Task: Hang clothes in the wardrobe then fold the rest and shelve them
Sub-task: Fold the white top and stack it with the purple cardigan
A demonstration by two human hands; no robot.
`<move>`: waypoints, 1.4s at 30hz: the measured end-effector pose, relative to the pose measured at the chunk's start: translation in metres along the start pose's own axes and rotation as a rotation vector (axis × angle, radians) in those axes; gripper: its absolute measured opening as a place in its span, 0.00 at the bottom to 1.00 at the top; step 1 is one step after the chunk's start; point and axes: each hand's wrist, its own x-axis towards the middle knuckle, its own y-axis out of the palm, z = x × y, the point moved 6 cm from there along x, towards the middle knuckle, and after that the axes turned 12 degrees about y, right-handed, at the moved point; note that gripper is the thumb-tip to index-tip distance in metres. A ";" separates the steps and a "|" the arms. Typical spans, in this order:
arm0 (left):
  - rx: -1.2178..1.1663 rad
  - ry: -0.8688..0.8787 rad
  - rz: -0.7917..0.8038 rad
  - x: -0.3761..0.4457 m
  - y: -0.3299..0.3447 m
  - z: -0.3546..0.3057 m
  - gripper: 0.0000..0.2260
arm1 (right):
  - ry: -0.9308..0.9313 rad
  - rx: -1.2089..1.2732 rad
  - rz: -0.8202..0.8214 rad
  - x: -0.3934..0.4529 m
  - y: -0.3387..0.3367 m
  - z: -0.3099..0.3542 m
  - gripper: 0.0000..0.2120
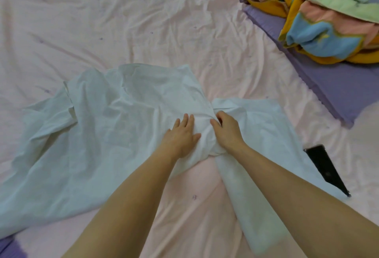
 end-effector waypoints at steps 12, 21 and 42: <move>0.017 -0.102 0.062 0.007 0.021 0.008 0.32 | 0.082 -0.444 -0.062 -0.005 -0.001 -0.044 0.04; 0.081 -0.096 0.015 0.002 0.024 0.006 0.32 | 0.014 -0.454 -0.038 -0.023 0.003 -0.050 0.12; 0.111 -0.585 -0.667 -0.249 -0.078 0.268 0.25 | -0.095 0.051 0.336 -0.081 0.261 0.218 0.23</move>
